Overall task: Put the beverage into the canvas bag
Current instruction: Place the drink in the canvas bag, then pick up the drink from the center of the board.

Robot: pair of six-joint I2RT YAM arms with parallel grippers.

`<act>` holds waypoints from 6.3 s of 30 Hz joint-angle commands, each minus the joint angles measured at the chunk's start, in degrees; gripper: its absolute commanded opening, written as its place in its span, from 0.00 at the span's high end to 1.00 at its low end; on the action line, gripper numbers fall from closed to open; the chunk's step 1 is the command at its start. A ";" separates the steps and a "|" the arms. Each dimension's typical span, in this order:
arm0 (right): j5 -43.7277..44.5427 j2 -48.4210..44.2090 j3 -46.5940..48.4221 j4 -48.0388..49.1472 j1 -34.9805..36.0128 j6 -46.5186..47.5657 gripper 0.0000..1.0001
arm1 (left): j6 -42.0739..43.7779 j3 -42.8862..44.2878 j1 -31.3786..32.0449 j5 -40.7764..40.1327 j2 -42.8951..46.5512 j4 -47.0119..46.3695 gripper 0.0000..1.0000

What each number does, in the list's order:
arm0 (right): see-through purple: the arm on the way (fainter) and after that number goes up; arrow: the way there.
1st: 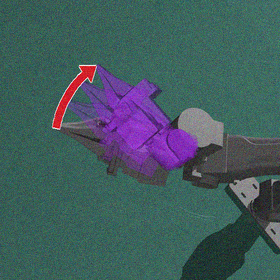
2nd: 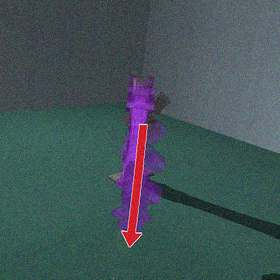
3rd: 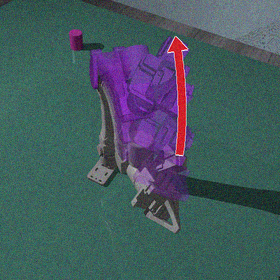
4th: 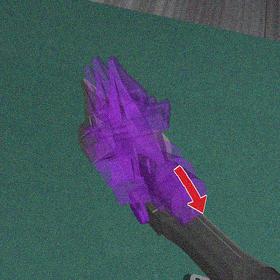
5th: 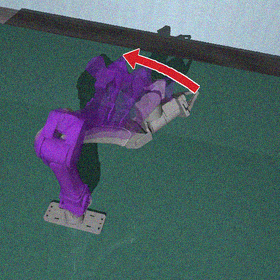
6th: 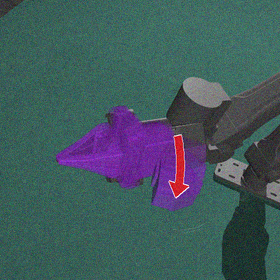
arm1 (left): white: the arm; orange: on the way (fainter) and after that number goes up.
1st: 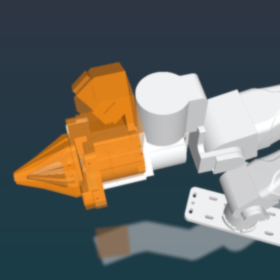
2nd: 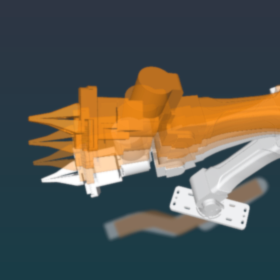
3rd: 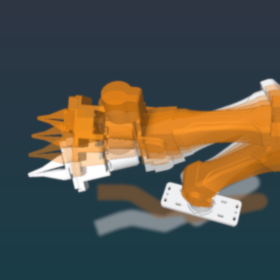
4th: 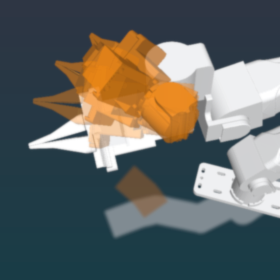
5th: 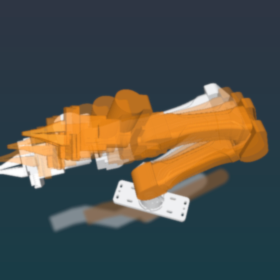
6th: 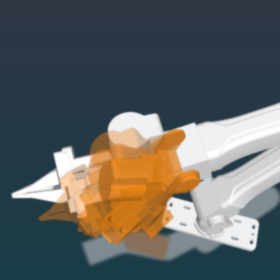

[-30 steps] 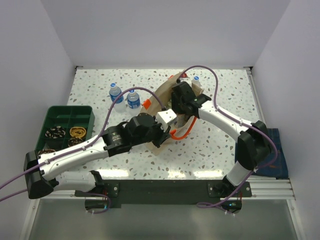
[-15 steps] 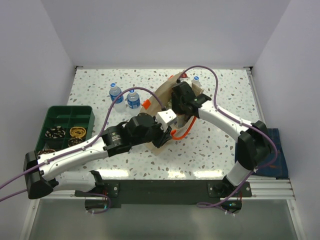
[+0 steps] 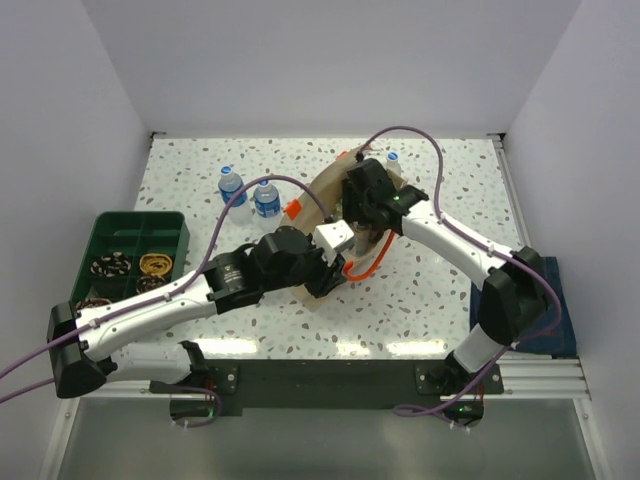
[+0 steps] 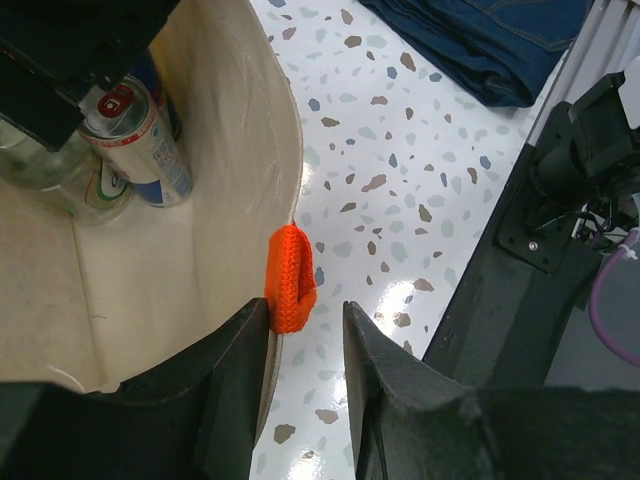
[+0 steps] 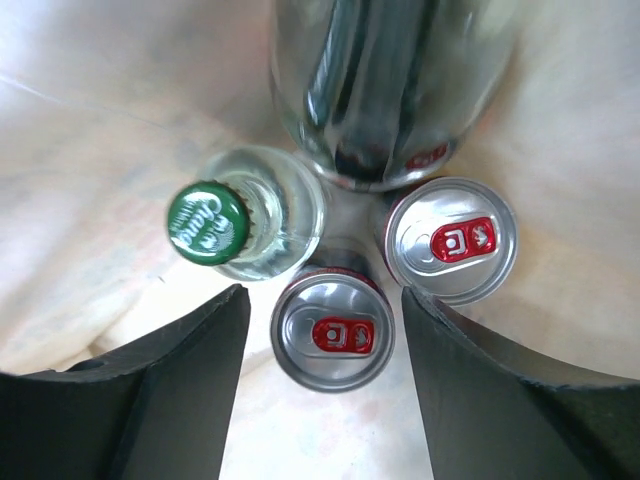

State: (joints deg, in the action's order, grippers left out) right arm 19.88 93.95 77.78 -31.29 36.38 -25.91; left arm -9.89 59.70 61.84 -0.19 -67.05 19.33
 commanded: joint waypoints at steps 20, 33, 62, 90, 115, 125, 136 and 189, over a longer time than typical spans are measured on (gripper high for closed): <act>1.39 -7.29 8.34 -2.72 -0.17 -0.11 0.34 | 0.31 1.29 -0.06 0.45 -0.10 -1.32 0.52; 3.23 -12.21 14.59 -9.22 -0.17 1.65 0.35 | 1.72 5.60 -0.06 -5.08 1.04 0.62 0.43; 7.55 -19.25 11.43 -19.69 -0.17 -1.16 0.34 | -6.45 9.55 -16.84 -19.50 4.39 -3.17 0.34; 6.05 -16.61 9.85 -22.76 -0.17 -2.39 0.36 | -17.71 19.76 -37.84 -5.44 -14.16 13.01 0.35; 4.20 -11.86 13.10 -27.25 -0.17 -7.57 0.37 | -10.85 20.54 -41.81 -5.79 -22.77 10.81 0.36; 3.06 -12.74 10.21 -25.40 -0.17 -7.93 0.37 | -10.15 22.73 -41.81 -5.53 -24.10 10.55 0.38; 2.88 -13.44 8.80 -24.52 -0.17 -7.22 0.37 | -9.97 24.58 -41.81 -4.65 -24.45 10.64 0.40; 1.22 -17.05 3.43 -20.92 -0.17 -7.66 0.38 | -3.91 35.13 -38.90 -6.50 -23.40 16.44 1.00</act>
State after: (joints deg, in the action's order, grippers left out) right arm 21.47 79.26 81.89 -54.61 36.32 -32.64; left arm -15.20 88.71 22.70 -7.75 -94.17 38.83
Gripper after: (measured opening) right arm 0.625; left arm 0.424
